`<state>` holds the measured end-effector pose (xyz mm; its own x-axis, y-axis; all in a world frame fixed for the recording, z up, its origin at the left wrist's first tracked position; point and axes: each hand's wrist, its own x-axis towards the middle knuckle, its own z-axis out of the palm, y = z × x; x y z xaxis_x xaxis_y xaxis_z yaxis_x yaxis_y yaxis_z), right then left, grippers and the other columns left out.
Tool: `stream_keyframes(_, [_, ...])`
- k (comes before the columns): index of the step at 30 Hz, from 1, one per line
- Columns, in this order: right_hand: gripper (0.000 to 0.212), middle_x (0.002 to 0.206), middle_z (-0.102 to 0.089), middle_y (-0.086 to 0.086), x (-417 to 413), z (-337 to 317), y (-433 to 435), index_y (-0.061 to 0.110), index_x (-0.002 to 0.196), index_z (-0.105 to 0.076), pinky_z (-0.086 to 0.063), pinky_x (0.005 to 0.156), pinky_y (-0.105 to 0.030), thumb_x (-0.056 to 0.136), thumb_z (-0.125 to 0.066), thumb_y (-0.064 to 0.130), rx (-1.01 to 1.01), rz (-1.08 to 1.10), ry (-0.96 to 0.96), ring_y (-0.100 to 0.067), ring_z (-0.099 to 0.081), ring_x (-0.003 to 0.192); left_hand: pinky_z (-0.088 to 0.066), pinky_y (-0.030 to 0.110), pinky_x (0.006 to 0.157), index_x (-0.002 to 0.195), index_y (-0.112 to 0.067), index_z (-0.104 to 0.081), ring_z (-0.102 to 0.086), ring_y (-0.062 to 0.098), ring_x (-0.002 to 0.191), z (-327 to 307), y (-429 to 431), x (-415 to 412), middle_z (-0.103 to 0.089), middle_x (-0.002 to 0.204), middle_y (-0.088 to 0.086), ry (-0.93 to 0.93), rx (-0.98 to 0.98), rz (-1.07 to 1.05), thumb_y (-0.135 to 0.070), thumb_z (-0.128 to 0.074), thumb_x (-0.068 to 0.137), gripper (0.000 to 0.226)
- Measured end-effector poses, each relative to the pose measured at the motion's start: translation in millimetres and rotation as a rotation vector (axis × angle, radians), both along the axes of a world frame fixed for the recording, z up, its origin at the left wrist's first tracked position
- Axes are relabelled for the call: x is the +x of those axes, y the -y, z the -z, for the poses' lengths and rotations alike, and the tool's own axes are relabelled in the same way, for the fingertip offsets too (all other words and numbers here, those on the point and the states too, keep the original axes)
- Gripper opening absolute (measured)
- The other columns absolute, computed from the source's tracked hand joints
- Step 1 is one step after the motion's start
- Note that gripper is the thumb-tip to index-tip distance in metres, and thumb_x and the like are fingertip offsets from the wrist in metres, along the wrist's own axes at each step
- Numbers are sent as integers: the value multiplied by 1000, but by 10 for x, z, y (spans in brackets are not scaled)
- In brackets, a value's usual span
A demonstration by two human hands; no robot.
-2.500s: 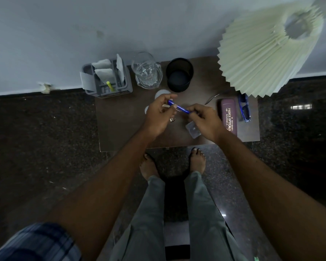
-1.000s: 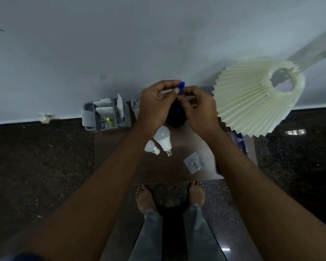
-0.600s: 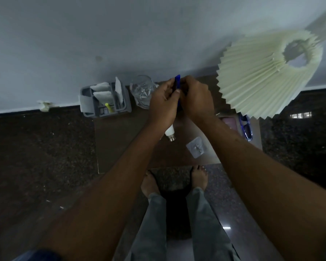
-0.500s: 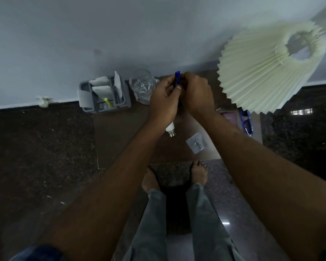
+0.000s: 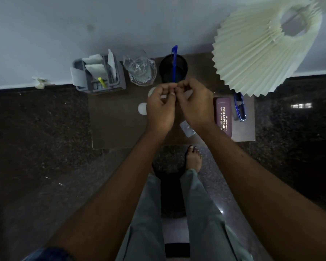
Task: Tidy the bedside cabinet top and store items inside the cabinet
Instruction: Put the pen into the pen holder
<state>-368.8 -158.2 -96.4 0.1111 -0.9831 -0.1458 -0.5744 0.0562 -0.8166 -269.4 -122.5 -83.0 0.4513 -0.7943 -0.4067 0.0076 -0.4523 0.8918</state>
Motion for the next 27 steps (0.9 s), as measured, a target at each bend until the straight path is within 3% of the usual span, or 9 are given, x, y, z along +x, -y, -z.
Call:
stream_keyframes(5, [14, 92, -72, 3, -182, 139, -400, 16, 100, -71, -56, 76, -33, 92, -65, 26, 95, 41, 42, -10, -67, 82, -59, 25, 85, 109, -4, -69, -73, 19, 102, 103, -398, -251, -74, 107, 11, -22, 41, -80, -3, -57, 99, 16])
stream_keyframes(8, [12, 85, -71, 5, -303, 227, -607, 17, 99, -71, -55, 67, -27, 92, -67, 26, 181, 28, 79, -9, -66, 71, -59, 28, 87, 109, -4, -69, -74, 20, 101, 191, -638, -371, -75, 106, 11, -81, 75, -131, -2, -57, 99, 16])
stream_keyframes(10, [9, 82, -70, 6, -360, 275, -743, 21, 97, -71, -52, 63, -23, 90, -68, 26, 216, 12, 84, -9, -65, 68, -58, 22, 79, 108, -4, -70, -74, 12, 93, 255, -804, -419, -76, 103, 9, -107, 94, -164, -1, -57, 99, 16])
stream_keyframes(13, [7, 79, -70, 9, -425, 333, -963, 24, 94, -71, -51, 64, -18, 88, -67, 27, 229, -15, 79, -3, -64, 67, -57, 19, 72, 104, -6, -71, -74, 8, 86, 345, -1067, -440, -76, 99, 8, -166, 107, -194, 0, -56, 99, 17])
stream_keyframes(17, [9, 76, -71, 12, -480, 458, -1301, 27, 94, -71, -57, 68, -25, 87, -68, 32, 312, -22, 75, -3, -68, 69, -57, 20, 67, 93, -13, -73, -73, 12, 78, 517, -1387, -386, -77, 90, 7, -192, 182, -196, 0, -57, 98, 22])
stream_keyframes(22, [4, 72, -71, 11, -565, 620, -1746, 26, 85, -73, -48, 65, -14, 88, -70, 25, 407, 22, 28, 2, -63, 63, -45, 19, 51, 102, -9, -67, -59, 14, 60, 818, -1798, -303, -66, 79, 6, -197, 359, -200, 0, -49, 99, 20])
stream_keyframes(27, [16, 81, -75, -12, -576, 702, -2115, 15, 80, -69, -47, 62, -33, 95, -67, 21, 571, 258, 204, -31, -69, 68, -37, 15, 38, 106, -10, -62, -55, 0, 42, 1001, -2190, -129, -60, 80, 4, -214, 428, -218, -2, -51, 101, 15])
